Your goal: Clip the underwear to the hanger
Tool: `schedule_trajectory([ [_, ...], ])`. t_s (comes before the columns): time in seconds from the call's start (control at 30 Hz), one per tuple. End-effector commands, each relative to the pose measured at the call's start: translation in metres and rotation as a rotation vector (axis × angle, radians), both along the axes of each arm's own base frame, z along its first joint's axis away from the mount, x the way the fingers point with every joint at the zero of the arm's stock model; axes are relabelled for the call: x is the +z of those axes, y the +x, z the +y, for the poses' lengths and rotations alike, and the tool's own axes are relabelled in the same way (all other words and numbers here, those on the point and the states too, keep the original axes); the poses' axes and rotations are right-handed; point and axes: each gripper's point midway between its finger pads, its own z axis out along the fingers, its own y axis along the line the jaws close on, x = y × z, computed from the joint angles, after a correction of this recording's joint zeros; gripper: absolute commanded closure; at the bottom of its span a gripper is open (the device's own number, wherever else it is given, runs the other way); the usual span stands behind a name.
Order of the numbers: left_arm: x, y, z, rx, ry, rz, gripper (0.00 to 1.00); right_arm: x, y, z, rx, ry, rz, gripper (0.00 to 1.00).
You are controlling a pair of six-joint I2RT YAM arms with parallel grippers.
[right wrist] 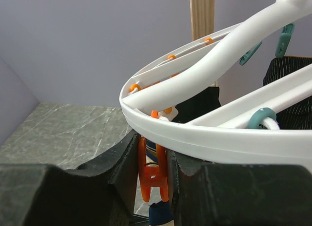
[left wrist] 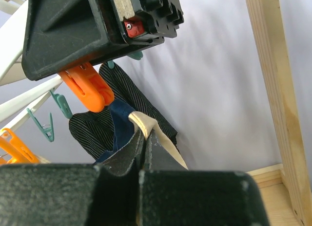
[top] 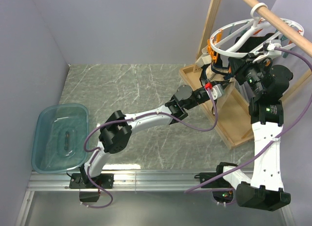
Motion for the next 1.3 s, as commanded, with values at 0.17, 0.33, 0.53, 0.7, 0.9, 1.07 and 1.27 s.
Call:
schedule_trajectory([
  [0.17,0.054,-0.01,0.015,0.009,-0.103,-0.083,1.0,0.011,-0.003,-0.003,-0.022,-0.043,-0.052,1.0],
  [0.33,0.053,-0.011,0.014,-0.001,-0.101,-0.084,1.0,0.011,-0.003,-0.001,-0.01,-0.038,-0.052,1.0],
  [0.53,0.052,-0.012,0.012,-0.007,-0.099,-0.088,1.0,0.009,-0.002,0.001,0.005,-0.03,-0.044,1.0],
  [0.7,0.055,-0.008,0.013,0.004,-0.108,-0.087,1.0,0.008,-0.002,0.001,0.003,-0.039,-0.039,1.0],
  [0.9,0.059,-0.003,0.014,0.017,-0.118,-0.079,1.0,0.005,-0.003,-0.001,-0.005,-0.051,-0.027,1.0],
  [1.07,0.062,-0.002,0.013,0.02,-0.123,-0.087,1.0,0.006,-0.005,0.0,-0.003,-0.053,-0.029,1.0],
  [1.27,0.062,0.001,0.015,0.036,-0.124,-0.095,1.0,0.006,-0.004,0.0,0.0,-0.052,-0.023,1.0],
])
